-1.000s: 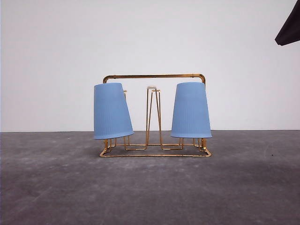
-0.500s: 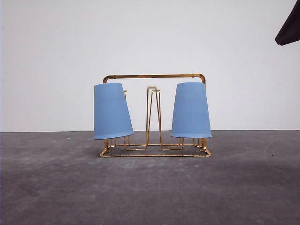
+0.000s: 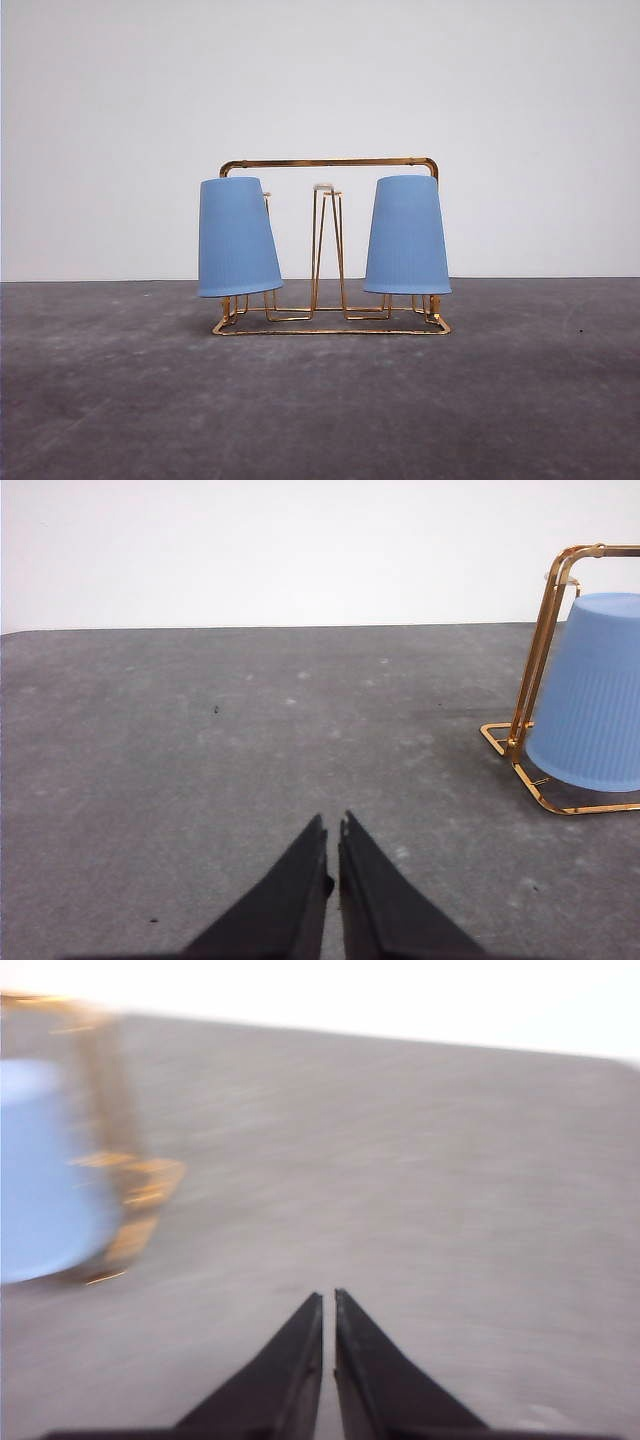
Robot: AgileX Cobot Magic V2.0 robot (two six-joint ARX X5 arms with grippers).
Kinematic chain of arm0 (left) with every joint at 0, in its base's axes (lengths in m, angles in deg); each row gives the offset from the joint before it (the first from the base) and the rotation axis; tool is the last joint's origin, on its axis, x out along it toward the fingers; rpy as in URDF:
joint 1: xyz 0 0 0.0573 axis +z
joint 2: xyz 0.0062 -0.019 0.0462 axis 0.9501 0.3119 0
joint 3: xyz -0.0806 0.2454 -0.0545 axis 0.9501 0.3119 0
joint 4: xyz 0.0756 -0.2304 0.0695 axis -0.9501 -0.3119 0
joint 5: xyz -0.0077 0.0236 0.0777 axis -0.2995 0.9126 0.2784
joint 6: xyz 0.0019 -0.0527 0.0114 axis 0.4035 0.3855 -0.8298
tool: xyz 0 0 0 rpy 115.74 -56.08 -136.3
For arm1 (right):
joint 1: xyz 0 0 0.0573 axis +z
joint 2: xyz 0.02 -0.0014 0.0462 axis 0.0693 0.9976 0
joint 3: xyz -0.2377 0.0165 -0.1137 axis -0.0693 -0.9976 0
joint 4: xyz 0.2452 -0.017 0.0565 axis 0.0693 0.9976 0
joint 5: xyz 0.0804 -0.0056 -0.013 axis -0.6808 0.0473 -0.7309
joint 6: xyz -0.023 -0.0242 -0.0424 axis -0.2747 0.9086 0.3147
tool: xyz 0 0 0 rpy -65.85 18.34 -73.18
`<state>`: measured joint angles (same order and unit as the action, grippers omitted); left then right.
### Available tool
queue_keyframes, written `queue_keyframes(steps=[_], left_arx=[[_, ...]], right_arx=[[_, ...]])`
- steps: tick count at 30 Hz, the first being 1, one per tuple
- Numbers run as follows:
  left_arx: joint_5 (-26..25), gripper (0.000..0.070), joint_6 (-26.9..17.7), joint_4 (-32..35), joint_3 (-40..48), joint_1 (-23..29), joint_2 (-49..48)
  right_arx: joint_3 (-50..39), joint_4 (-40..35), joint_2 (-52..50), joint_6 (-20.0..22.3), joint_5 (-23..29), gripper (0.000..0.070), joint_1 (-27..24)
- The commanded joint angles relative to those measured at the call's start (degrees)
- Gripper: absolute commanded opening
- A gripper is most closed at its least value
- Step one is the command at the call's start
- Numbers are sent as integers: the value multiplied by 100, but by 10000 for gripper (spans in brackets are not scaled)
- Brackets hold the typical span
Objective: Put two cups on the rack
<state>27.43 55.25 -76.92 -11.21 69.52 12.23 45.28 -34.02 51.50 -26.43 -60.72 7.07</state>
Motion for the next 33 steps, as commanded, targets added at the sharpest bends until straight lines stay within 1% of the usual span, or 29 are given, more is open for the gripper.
queue_keyframes(steps=[1,4,11,14,19,25,30,33], left_arx=[[8,0,19,61,76,-2,-4],[8,0,20,62,76,-2,-4],[7,0,20,61,76,-2,-4],[7,0,19,63,76,-2,-4],[7,0,17,65,74,0,-3],[4,0,20,65,74,0,-4],[4,0,20,62,74,0,-4],[4,0,20,63,74,-2,-4]], right_arx=[[-346,-350,-174,84,20,18,-187],[-980,-627,-627,65,20,19,-476],[-1805,-502,-2002,33,16,19,-687],[-1826,26,-2608,-71,28,19,-744],[-1826,91,-2578,-86,79,19,-778],[-1826,85,-2578,-128,20,19,-776],[-1826,89,-2578,-107,-619,19,-693],[-1826,86,-2578,-78,-604,19,-666]])
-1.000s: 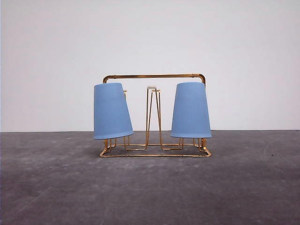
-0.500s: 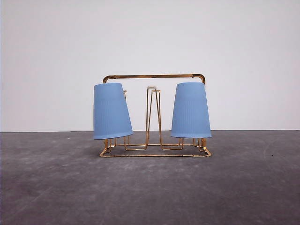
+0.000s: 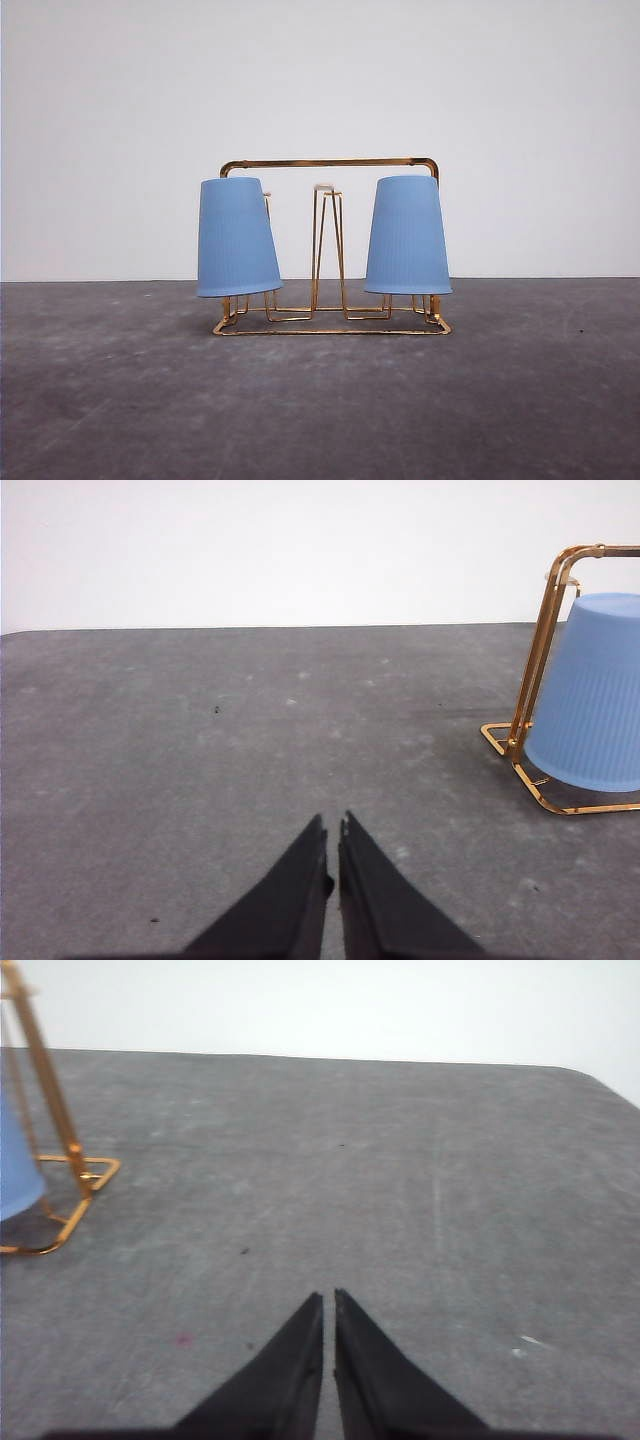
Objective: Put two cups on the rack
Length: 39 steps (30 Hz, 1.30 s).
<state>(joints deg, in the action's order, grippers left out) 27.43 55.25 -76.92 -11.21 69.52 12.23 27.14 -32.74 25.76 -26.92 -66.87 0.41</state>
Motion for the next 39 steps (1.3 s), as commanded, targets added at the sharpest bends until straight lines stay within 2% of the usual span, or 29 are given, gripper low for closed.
queue_keyframes(steps=[1,39], left_arx=[[4,0,20,62,74,0,-4],[4,0,20,63,74,0,-4]], right_arx=[[-11,-42,-4,-32,27,19,11],[-11,-44,-4,-48,5,19,39]])
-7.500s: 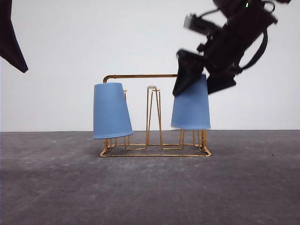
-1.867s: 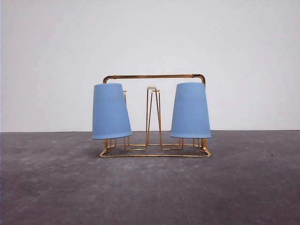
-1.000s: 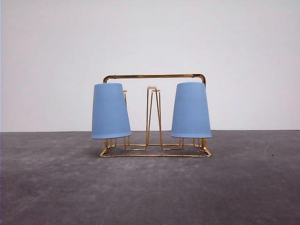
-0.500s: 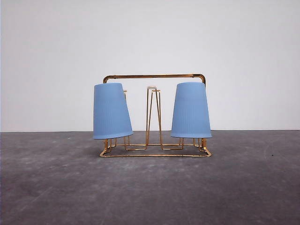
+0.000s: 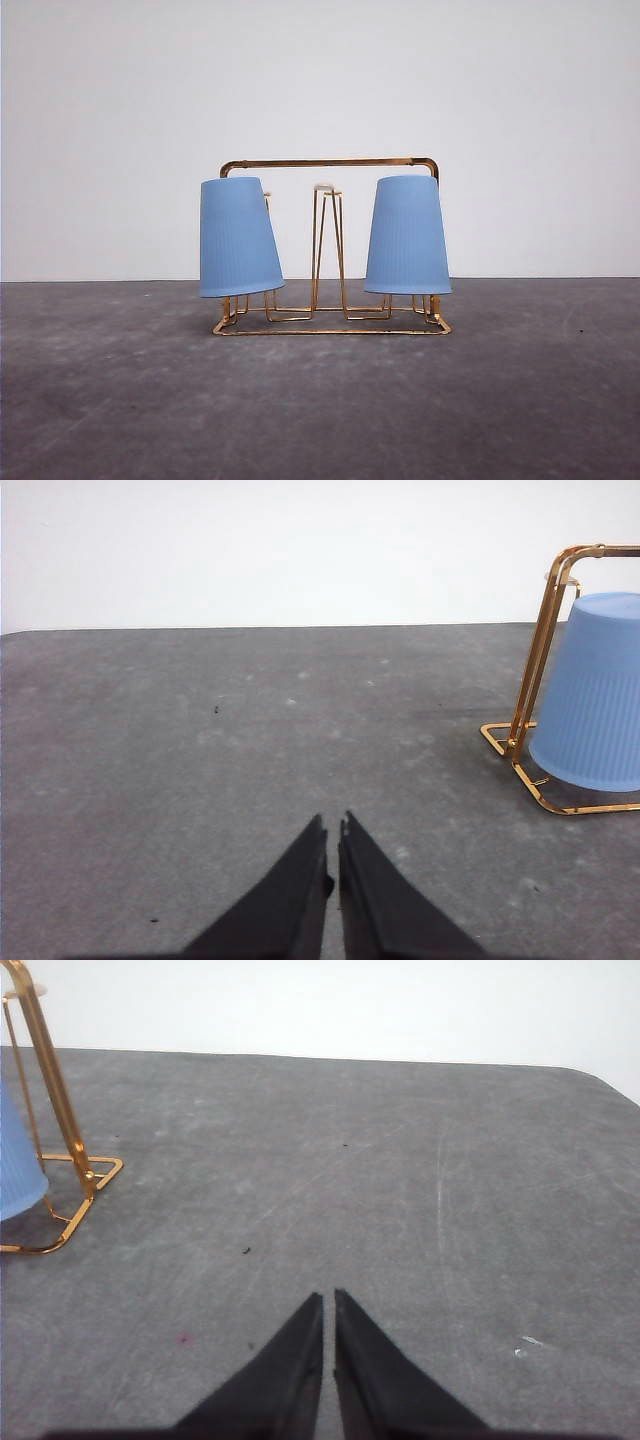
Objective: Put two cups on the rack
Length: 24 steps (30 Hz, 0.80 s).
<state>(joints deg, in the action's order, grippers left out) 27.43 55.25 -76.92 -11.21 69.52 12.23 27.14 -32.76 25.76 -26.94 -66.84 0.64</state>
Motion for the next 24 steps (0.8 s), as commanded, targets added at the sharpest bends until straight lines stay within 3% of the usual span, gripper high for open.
queue_keyframes(steps=[1,24], left_arx=[[6,0,20,61,74,0,-4],[4,0,20,61,74,0,-4]], right_arx=[[-11,-42,-4,-46,2,19,15],[-11,-42,-4,-46,2,19,15]])
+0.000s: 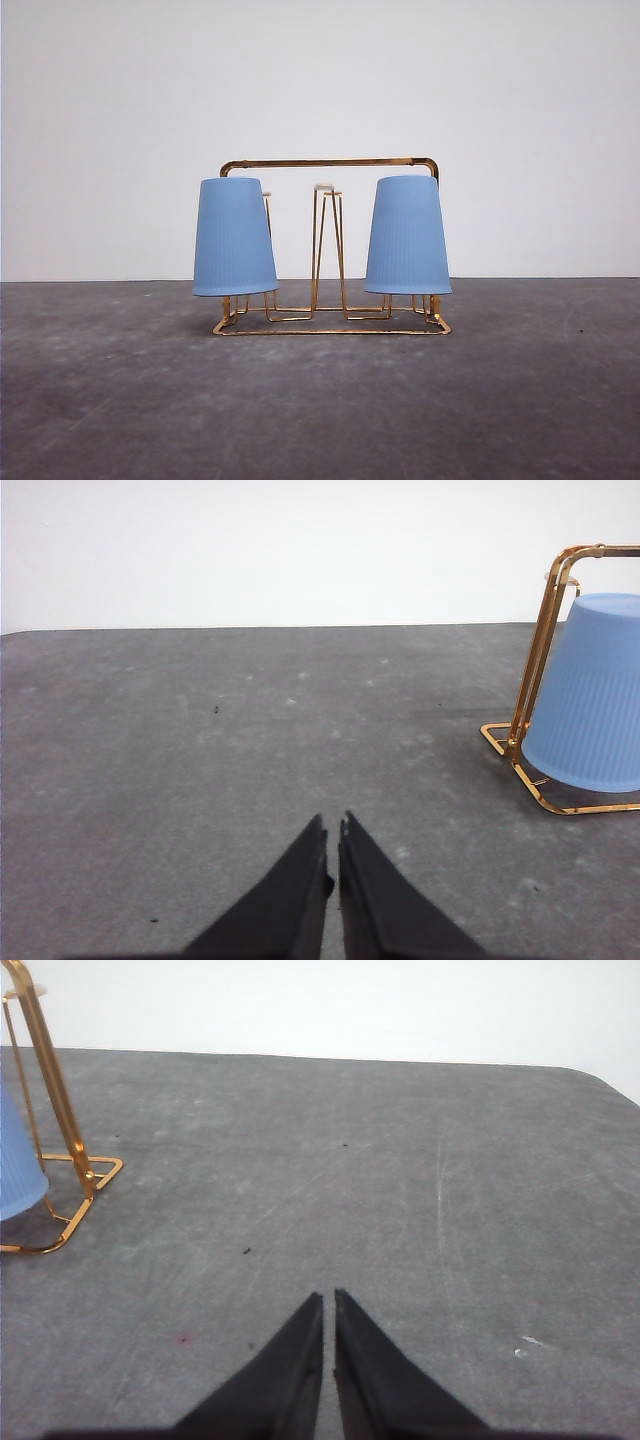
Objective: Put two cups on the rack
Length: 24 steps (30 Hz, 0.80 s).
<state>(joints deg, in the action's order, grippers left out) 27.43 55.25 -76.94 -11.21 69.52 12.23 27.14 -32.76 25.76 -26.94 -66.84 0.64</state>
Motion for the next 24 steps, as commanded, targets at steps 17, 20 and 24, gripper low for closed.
queue_keyframes(steps=[17,20,24], left_arx=[[4,0,20,63,74,0,-4],[4,0,20,63,74,0,-4],[4,0,17,63,74,0,-4]], right_arx=[[-11,-42,-4,-46,2,19,15],[-11,-42,-4,-46,2,19,15],[-11,-42,-4,-46,2,19,15]])
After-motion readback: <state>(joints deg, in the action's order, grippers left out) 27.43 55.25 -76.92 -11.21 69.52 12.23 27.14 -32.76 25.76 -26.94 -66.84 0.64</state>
